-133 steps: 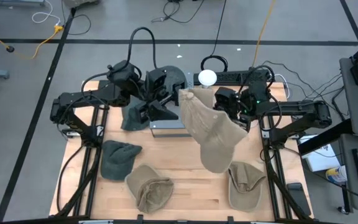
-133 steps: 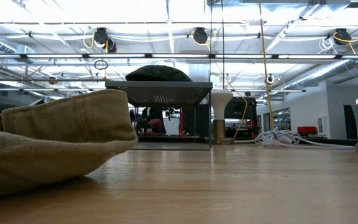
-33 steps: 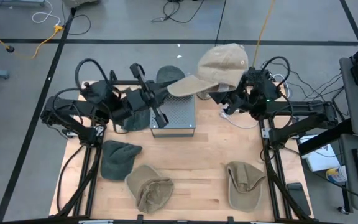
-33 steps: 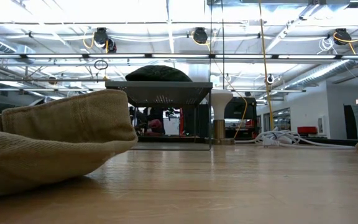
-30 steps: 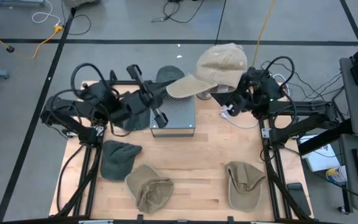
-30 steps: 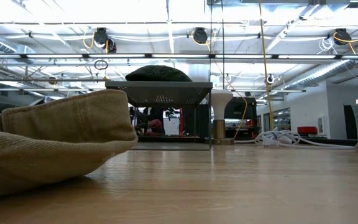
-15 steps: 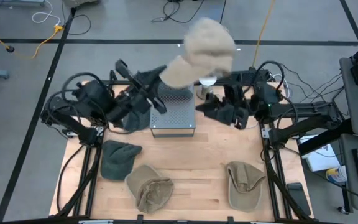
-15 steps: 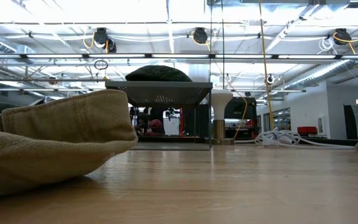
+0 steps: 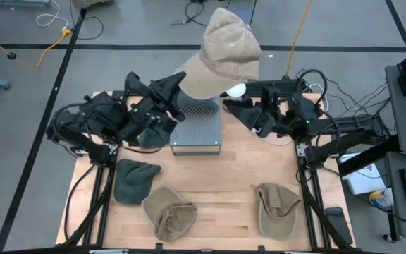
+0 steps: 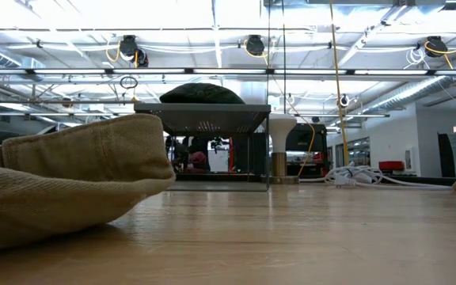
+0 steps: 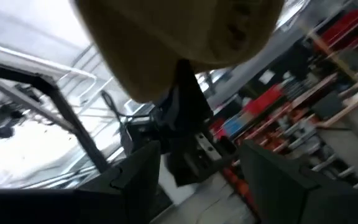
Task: Pick & Place hat
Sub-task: Put the middle brown cap on the shelf
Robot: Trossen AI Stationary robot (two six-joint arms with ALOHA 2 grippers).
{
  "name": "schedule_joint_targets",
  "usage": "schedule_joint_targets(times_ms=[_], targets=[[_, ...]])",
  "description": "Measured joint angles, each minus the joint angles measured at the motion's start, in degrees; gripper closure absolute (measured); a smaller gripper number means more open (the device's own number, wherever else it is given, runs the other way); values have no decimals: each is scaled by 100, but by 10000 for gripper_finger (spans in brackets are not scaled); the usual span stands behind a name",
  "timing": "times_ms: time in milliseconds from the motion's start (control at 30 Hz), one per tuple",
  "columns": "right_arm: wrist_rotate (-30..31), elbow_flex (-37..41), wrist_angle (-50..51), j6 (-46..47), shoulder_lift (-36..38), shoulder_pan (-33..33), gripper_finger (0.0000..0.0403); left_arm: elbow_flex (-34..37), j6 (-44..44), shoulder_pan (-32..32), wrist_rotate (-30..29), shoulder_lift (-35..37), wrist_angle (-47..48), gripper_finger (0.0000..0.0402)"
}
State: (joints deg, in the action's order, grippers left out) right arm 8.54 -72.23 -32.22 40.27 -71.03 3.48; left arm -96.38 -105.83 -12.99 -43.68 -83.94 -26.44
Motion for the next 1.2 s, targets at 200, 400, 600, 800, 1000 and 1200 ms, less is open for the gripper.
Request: schedule_joint_targets(times_ms=[200,400,600,800,1000,1200], targets=[[198,0,-400,-59,-56,40,184,0,-519,-13,-72,-7,126,390],[192,2,-732,-53,-153,43,184,0,-984,-11,-152,-7,567,393],[207,2,-998,29,-321,40,184,-4,-1227,-11,-147,0,736,391],[220,2,-1323,245,-419,75,183,-4,-1263,-11,-162,-4,1183,391],[366,2,-1321,346,-417,78,205,-4,-1258,-11,-163,-4,1222,394],[389,2,-1304,448,-417,78,314,-4,-1207,-11,-162,-4,1482,382]])
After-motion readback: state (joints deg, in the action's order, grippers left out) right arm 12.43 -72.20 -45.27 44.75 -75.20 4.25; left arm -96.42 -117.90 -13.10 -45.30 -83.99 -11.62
